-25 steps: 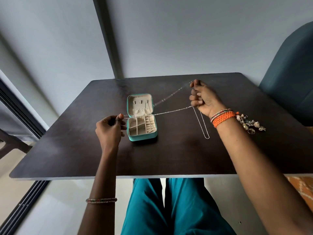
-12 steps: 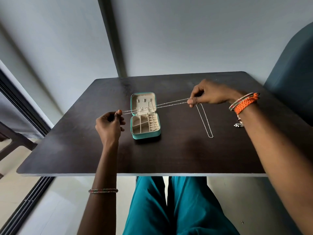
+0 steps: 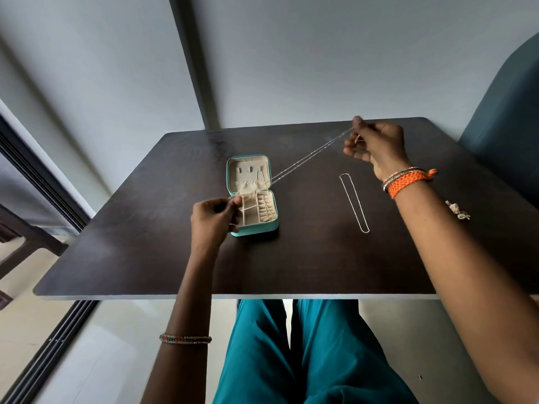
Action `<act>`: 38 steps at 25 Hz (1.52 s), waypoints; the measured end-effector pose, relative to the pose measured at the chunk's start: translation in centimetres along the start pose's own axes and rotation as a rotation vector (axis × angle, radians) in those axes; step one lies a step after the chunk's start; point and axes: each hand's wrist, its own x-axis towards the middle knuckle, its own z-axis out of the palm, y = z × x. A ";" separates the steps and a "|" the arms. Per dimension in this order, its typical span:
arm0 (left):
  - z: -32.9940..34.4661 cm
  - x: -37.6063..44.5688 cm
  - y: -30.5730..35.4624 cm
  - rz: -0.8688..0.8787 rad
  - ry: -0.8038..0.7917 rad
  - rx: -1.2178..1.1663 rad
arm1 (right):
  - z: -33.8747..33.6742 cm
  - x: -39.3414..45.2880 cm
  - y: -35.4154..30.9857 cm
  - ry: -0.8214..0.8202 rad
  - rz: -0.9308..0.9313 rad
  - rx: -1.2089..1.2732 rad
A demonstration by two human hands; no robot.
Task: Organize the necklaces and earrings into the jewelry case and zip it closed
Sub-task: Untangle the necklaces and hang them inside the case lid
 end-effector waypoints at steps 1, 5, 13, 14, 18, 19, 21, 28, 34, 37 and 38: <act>0.8 -0.6 0.2 -0.009 -0.069 0.016 | 0.2 0.6 0.0 0.087 0.029 0.077; 4.4 -3.3 0.6 -0.029 -0.240 0.009 | 0.2 2.7 0.4 0.209 0.183 0.215; 4.0 -2.9 -0.5 -0.184 -0.200 -0.067 | -2.4 5.7 1.0 0.200 0.246 -0.006; 3.9 -2.9 -0.5 -0.188 -0.204 -0.066 | -2.2 5.9 0.9 0.200 0.257 0.009; 3.8 -3.3 -0.4 -0.205 -0.219 -0.032 | -1.4 6.2 0.2 0.192 0.332 0.205; 3.6 -3.4 -0.3 -0.195 -0.209 -0.033 | -1.3 6.2 0.2 0.192 0.346 0.216; 3.1 -3.4 -0.2 -0.139 -0.156 -0.039 | -1.4 6.3 0.3 0.189 0.362 0.175; 1.8 -2.6 0.9 -0.138 -0.019 -0.353 | -1.0 6.2 1.2 0.104 0.440 0.359; 0.1 -2.0 0.8 -0.141 0.020 -0.325 | -0.6 6.2 1.0 -0.051 0.357 0.261; -0.7 -1.7 0.8 -0.095 0.018 -0.295 | -0.6 5.9 1.3 -0.138 0.284 -0.176; -0.8 -1.7 0.9 -0.082 0.024 -0.286 | -0.4 5.8 1.5 -0.169 0.270 -0.334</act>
